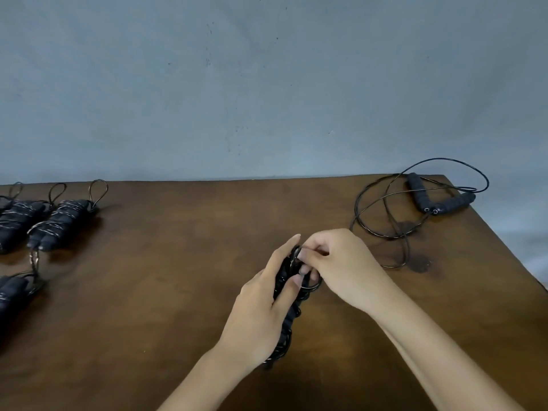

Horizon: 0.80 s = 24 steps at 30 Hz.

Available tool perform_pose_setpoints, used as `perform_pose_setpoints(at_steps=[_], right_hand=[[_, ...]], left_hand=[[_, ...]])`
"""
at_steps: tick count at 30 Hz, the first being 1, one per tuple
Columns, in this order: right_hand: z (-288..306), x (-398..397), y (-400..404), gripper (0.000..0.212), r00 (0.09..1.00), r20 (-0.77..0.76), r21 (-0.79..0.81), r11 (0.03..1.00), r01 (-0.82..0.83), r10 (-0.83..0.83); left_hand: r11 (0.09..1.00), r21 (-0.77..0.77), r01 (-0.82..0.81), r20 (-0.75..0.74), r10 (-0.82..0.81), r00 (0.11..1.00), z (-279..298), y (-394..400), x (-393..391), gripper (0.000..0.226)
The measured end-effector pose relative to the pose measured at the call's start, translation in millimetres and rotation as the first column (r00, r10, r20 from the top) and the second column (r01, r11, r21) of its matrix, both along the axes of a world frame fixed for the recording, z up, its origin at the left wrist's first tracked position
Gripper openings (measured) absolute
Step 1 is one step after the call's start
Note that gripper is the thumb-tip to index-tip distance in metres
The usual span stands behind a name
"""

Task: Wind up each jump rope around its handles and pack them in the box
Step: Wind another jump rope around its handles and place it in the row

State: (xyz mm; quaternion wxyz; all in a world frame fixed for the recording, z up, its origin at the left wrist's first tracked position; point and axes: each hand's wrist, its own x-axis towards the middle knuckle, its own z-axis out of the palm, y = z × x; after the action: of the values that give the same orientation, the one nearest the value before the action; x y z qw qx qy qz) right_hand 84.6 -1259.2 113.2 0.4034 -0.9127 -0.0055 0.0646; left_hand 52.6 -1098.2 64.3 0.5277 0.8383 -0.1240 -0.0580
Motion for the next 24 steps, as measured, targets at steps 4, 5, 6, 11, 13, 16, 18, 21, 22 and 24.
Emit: perform_pose_setpoints(at_steps=[4,5,6,11,13,16,18,21,22,24], right_hand=[[-1.8,3.5,-3.4,0.010,0.999,0.049,0.114,0.993,-0.019,0.013],[0.0,4.5,-6.0,0.013,0.997,0.048,0.083,0.994,-0.069,0.065],[2.4,5.4,-9.0,0.018,0.992,0.038,0.063,0.991,-0.121,0.119],[16.9,11.0,-19.7,0.042,0.973,0.023,0.056,0.971,-0.231,0.230],[19.9,15.5,-17.3,0.054,0.948,-0.047,0.109,0.945,-0.308,0.315],[18.6,23.2,-5.0,0.054,0.906,-0.061,0.223,0.890,-0.398,0.420],[16.1,27.6,8.7,0.051,0.900,-0.042,0.296,0.866,-0.403,0.434],[9.5,33.4,30.7,0.046,0.918,0.000,0.364,0.855,-0.370,0.397],[6.4,38.0,43.1,0.044,0.924,0.006,0.390,0.850,-0.355,0.383],[5.0,37.9,49.3,0.037,0.936,0.039,0.412,0.848,-0.333,0.349]], left_hand=[[0.991,-0.130,-0.023,-0.073,0.014,0.997,5.7,5.5,5.1,0.063],[0.984,-0.171,-0.041,-0.103,0.023,0.994,7.5,8.1,7.3,0.063],[0.975,-0.213,-0.062,-0.139,0.032,0.990,8.8,11.2,9.5,0.061],[0.915,-0.380,-0.134,-0.393,-0.029,0.919,20.1,31.4,20.1,0.028],[0.890,-0.440,-0.122,-0.467,-0.111,0.877,24.8,43.2,25.3,0.023],[0.861,-0.506,-0.050,-0.501,-0.246,0.830,28.5,62.2,32.6,0.031],[0.855,-0.519,-0.018,-0.510,-0.293,0.809,29.0,77.3,37.3,0.036],[0.856,-0.517,0.022,-0.536,-0.343,0.771,29.7,103.2,46.2,0.042],[0.856,-0.515,0.041,-0.538,-0.360,0.762,29.9,117.8,49.0,0.040],[0.860,-0.505,0.071,-0.545,-0.382,0.747,33.4,123.6,50.2,0.035]])
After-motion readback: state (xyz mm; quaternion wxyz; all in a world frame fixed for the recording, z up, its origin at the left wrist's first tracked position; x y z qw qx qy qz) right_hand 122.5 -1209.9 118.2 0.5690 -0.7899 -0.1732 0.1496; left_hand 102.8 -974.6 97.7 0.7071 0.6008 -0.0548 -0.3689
